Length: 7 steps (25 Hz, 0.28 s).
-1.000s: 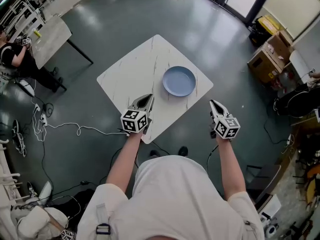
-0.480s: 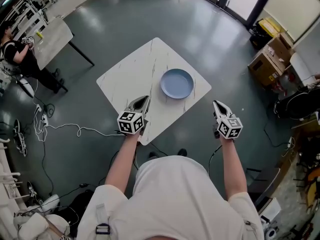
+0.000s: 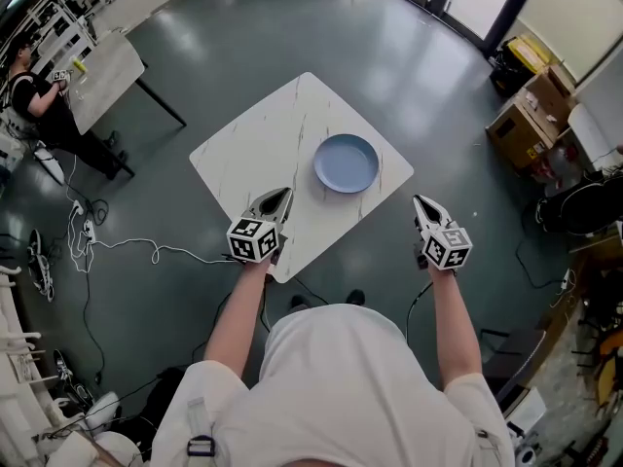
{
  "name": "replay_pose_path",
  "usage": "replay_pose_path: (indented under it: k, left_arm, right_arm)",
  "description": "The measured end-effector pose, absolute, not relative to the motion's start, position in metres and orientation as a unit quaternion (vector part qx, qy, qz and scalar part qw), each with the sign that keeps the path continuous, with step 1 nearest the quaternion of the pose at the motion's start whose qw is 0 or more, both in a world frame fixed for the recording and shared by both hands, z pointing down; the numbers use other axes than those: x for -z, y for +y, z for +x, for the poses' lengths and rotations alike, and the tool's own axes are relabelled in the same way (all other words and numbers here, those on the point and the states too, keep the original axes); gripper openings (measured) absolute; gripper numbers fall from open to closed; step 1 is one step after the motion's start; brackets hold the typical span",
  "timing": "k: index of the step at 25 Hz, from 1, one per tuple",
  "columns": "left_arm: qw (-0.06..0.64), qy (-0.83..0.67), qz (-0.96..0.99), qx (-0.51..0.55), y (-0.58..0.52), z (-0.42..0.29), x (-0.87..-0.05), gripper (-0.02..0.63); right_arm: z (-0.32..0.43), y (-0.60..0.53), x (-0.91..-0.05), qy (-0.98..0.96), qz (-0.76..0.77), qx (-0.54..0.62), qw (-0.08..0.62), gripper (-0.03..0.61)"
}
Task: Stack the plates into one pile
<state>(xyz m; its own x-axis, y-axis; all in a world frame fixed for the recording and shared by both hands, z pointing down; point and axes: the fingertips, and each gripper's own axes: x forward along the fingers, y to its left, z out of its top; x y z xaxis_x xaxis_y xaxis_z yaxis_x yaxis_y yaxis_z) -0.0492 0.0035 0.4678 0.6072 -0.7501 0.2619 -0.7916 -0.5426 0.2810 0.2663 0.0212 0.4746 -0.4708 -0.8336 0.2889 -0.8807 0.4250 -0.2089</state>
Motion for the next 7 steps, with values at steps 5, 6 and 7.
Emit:
replay_pose_path:
  k: [5,6,7]
  left_arm:
    - [0.186,-0.436,0.879,-0.057,0.0006,-0.0431,-0.4676,0.014]
    - [0.185,-0.435,0.88,-0.057,-0.0001,-0.0414,-0.4668,0.012]
    - [0.184,-0.433,0.88,-0.058,-0.0009,-0.0397,-0.466,0.012]
  right_arm:
    - [0.2693,0.0191,-0.4762,-0.842,0.508,-0.167,0.074,0.034]
    - [0.2699,0.0184,-0.4765,-0.842,0.507,-0.166,0.075,0.034]
    - [0.2704,0.0177,-0.4767,-0.843,0.506,-0.166,0.077,0.034]
